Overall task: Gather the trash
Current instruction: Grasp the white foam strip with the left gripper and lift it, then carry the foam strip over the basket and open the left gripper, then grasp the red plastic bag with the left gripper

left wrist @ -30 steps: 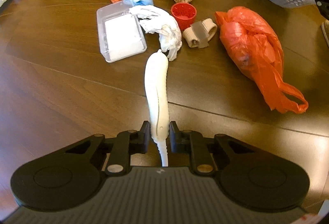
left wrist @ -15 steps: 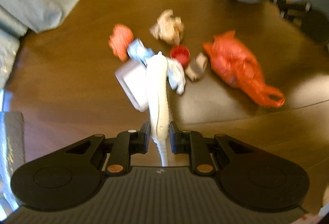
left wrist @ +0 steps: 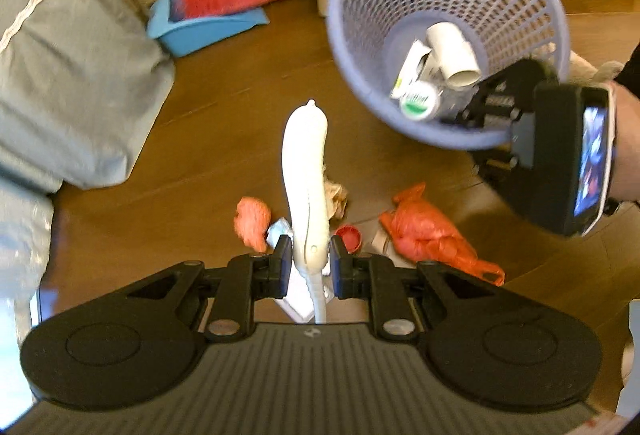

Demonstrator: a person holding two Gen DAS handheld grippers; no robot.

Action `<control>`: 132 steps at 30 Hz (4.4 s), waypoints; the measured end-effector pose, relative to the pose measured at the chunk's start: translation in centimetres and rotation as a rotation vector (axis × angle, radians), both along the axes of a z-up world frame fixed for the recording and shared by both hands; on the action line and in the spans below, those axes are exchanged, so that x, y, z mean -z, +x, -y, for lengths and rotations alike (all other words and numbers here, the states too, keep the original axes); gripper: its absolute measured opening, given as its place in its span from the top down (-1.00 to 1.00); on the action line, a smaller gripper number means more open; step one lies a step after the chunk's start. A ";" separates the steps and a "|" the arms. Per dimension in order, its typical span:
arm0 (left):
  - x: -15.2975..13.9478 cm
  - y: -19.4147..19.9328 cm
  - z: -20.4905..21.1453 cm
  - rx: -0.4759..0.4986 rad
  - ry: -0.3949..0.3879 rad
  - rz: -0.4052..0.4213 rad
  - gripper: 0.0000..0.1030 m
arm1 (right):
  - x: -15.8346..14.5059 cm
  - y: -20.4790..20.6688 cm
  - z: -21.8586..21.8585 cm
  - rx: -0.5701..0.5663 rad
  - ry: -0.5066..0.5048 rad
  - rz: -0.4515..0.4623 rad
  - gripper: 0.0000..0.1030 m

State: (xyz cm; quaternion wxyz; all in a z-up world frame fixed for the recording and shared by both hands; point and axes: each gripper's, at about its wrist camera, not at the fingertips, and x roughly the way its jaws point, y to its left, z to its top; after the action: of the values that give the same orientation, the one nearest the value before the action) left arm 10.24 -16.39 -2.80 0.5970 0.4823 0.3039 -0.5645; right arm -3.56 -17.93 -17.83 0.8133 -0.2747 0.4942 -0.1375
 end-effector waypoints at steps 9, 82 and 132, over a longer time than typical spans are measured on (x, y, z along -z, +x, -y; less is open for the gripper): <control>0.0 -1.2 1.9 0.029 0.005 -0.032 0.70 | 0.2 0.7 -0.7 -0.014 -0.002 -0.003 1.00; 3.7 5.1 -0.6 -0.373 0.038 -0.190 0.46 | -0.4 0.8 -2.1 -0.062 0.023 0.041 1.00; 19.6 -2.5 1.1 -0.537 0.115 -0.527 0.62 | 1.1 -3.2 2.7 0.027 -0.010 0.011 1.00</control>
State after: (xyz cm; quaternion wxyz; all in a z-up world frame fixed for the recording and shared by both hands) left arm 7.77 -17.49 -22.45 0.5971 0.2562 0.5938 -0.4746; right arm -6.71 -20.60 -18.93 0.8126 -0.2715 0.4927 -0.1523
